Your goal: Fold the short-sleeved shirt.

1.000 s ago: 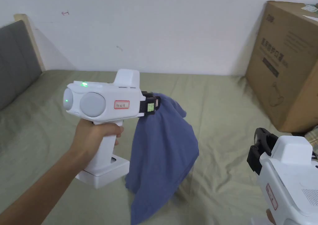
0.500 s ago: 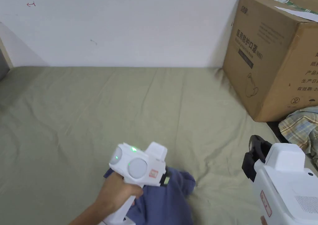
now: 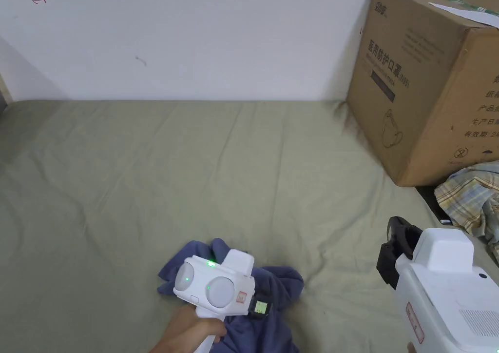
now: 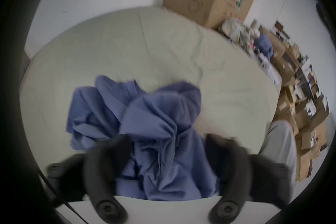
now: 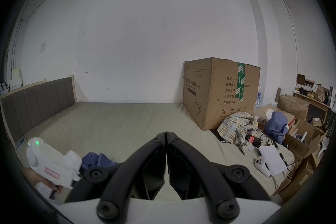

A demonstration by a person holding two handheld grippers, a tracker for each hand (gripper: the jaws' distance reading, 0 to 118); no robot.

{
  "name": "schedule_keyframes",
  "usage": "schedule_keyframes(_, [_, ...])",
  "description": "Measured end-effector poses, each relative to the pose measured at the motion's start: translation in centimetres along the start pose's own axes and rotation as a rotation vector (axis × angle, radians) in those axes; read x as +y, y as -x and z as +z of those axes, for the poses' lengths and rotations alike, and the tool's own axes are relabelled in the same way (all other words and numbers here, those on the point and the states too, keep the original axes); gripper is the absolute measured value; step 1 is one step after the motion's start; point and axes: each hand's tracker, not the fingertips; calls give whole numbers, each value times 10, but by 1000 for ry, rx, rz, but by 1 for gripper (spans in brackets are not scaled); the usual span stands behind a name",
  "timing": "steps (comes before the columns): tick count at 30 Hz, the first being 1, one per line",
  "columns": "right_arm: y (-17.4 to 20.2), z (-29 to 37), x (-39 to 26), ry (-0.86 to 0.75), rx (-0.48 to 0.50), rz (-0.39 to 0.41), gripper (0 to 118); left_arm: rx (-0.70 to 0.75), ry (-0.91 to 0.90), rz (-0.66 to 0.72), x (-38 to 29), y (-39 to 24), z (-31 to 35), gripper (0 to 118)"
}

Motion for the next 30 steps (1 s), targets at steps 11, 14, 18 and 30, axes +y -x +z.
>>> schedule_keyframes(11, [15, 15, 26, -78, 4, -9, 0, 212, -653, -22, 15, 20, 177, 108])
schedule_keyframes(14, [24, 21, 33, -95, 17, -7, 0, 307, -768, -2, 6, 30, 207, 108])
schedule_keyframes(18, [34, 23, 39, -112, 36, -5, 0, 450, -885, 20, -8, 48, 229, 108])
schedule_keyframes(30, [49, 26, 44, -139, 68, 4, 0, 460, -892, 89, -34, 80, 241, 0])
